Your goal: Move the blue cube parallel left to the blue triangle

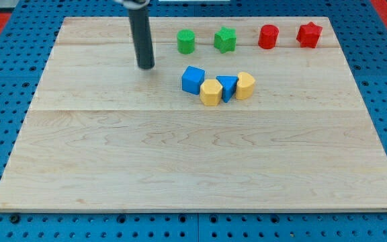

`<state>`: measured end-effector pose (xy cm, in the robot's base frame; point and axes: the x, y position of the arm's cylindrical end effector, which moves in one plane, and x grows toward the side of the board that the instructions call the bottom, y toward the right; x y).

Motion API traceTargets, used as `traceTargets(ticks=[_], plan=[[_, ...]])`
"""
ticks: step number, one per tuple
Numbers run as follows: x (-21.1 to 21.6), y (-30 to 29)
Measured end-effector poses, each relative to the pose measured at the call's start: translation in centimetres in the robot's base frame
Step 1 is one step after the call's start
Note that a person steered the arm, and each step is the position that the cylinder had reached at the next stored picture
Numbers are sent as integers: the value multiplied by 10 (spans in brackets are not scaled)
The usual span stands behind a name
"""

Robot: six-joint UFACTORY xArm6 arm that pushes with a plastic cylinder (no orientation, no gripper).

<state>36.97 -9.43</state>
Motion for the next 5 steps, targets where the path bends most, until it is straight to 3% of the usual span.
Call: traceTargets(ticks=[1,3,4,5], plan=[[67,35],[77,231],[44,221],[36,156]])
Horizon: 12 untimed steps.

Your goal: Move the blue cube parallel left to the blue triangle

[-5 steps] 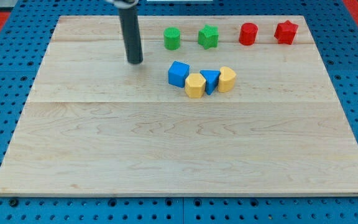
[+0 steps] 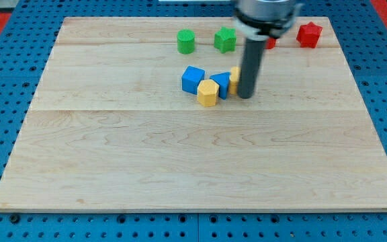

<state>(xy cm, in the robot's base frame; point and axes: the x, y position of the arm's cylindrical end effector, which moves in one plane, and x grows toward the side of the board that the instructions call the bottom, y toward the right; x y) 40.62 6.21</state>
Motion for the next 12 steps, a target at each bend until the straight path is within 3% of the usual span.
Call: traceTargets(ticks=[2,4,5,6,8,9,12], plan=[[-29,-47],[-45,-143],[-15,-152],[-13,-172],[-14,-186],[8,-192],[1,-175]])
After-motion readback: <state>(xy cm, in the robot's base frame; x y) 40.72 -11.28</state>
